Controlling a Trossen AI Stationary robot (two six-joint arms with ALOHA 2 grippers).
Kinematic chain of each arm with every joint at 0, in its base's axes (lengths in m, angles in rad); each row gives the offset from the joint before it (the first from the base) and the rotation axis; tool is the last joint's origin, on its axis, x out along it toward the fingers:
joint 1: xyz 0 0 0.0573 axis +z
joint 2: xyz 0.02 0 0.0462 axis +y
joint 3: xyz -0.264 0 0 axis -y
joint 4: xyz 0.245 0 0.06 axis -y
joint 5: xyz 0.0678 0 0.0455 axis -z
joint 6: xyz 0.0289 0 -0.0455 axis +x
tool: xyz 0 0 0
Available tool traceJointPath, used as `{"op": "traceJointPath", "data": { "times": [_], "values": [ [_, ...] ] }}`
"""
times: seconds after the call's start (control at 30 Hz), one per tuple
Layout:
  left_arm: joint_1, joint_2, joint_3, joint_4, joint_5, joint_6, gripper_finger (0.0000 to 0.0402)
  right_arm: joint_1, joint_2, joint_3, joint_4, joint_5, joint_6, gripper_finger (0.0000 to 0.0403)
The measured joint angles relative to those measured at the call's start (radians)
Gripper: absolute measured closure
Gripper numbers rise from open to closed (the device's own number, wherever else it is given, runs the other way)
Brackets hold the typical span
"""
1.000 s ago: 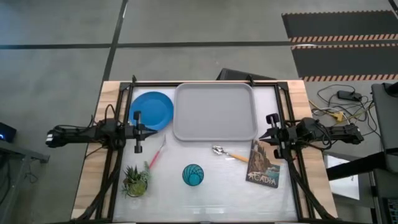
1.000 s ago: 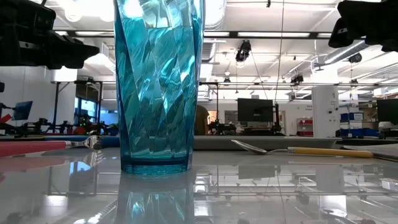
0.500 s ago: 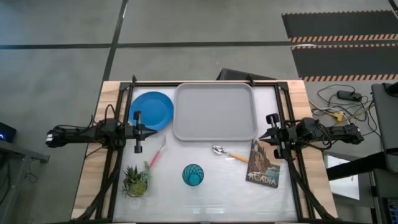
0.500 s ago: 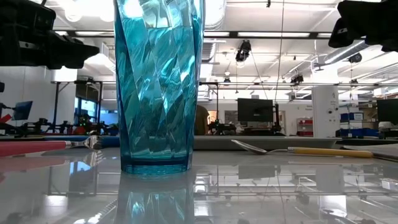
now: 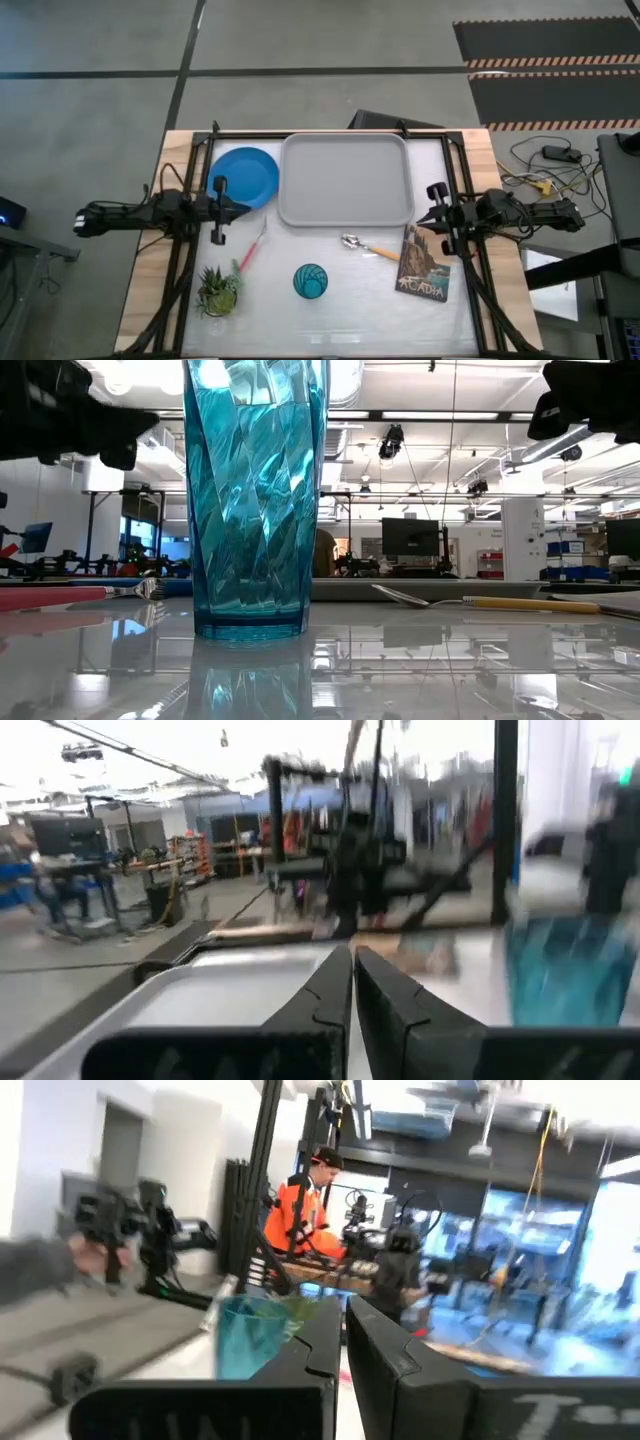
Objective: Pick and place plate/cup/fork/spoon on tray
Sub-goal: Put the blue glass on the gray serving tray
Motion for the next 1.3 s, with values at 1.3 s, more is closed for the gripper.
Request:
{"op": "traceJointPath", "data": {
  "times": [1.3],
  "values": [
    [0.0, 0.142, 0.031, 0.746, -0.081, -0.28, 0.0402, 0.0, 0.001, 0.08, 0.223, 0.151, -0.004, 0.0394]
  ]
}}
